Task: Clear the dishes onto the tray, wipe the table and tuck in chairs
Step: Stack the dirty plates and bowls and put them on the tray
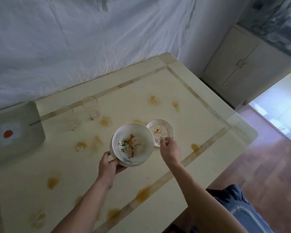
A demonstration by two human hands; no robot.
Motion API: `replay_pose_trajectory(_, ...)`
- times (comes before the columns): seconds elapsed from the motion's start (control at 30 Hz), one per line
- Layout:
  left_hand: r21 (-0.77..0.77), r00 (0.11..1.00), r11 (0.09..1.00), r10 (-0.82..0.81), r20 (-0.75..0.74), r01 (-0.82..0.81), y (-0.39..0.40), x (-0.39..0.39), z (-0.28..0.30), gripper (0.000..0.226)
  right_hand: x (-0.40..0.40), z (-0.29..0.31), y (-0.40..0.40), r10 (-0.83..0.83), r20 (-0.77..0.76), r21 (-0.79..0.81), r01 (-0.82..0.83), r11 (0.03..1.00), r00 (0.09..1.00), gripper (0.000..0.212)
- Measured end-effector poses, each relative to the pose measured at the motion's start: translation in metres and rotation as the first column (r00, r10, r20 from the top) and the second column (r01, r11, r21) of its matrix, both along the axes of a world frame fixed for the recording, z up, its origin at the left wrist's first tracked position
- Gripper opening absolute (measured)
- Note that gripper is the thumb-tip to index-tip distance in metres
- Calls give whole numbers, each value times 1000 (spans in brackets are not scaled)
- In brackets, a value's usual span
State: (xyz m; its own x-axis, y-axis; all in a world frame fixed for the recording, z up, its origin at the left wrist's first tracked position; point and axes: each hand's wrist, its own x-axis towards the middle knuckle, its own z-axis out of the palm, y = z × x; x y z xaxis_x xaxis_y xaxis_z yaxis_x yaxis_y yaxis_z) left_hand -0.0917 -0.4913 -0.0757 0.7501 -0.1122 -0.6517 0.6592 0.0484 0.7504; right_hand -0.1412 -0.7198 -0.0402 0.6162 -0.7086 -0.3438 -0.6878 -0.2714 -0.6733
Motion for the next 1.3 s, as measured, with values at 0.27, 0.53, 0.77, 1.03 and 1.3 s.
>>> replay_pose_trajectory(0.27,18,994,994,107,-13,-107,-4,22,-18,36,50,-54,-75,-177,-351,194,256,947,920,37)
replay_pose_trajectory(0.53,74,969,968,243,-38,-240,23,28,-16,42,67,-53,-63,-143,-296,249,221,943,944,25)
replay_pose_trajectory(0.77,44,935,935,353,-22,-352,49,21,-4,42,100,3,-34,-30,47,392,10,920,998,9)
replay_pose_trajectory(1.03,-29,906,905,424,-1,-424,99,16,17,46,107,14,89,330,132,400,-355,845,935,11)
replay_pose_trajectory(1.3,-62,878,877,478,6,-477,199,15,28,39,107,25,210,427,137,383,-445,809,894,11)
